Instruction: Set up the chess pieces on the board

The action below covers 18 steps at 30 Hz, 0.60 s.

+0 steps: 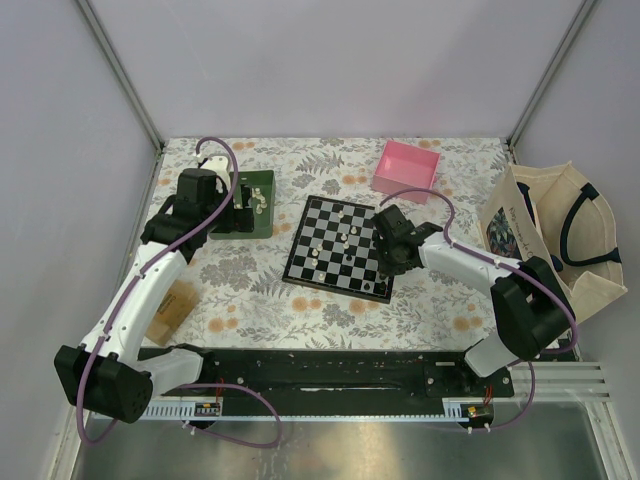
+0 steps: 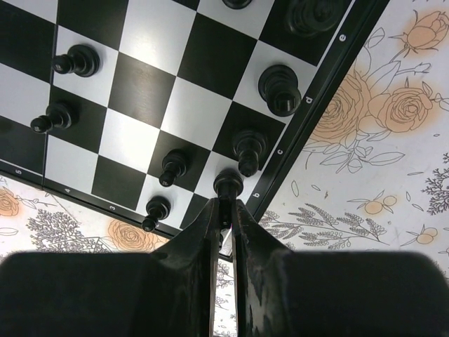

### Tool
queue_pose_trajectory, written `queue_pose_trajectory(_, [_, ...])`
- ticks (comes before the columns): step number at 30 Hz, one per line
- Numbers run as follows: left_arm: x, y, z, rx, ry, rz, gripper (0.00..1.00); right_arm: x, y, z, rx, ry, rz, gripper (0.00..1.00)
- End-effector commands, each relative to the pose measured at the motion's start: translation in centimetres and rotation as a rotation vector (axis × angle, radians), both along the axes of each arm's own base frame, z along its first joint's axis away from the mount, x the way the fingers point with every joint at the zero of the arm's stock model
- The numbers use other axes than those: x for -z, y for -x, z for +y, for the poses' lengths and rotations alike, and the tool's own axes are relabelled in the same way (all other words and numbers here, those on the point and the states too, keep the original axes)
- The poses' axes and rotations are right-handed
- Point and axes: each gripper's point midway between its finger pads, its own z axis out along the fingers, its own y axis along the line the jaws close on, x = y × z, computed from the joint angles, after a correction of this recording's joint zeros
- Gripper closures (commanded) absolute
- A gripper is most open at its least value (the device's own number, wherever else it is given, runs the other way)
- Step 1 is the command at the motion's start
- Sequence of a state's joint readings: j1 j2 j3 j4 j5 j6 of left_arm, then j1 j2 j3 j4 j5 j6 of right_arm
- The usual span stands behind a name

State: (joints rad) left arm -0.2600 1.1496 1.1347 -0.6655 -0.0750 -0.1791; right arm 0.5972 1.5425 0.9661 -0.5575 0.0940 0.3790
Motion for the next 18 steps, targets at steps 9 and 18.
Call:
queue_pose_trajectory(9, [-0.71,-0.25,-0.52,0.031,0.008,-0.015,0.01,0.07,-0.77,-0.36,0.04,0.004,-0.036,0.97])
queue_pose_trajectory(18, [-0.65,-0.2,-0.62,0.035,0.011,-0.013,0.01,0.17,-0.66,-0.54,0.039,0.02,-0.022,0.96])
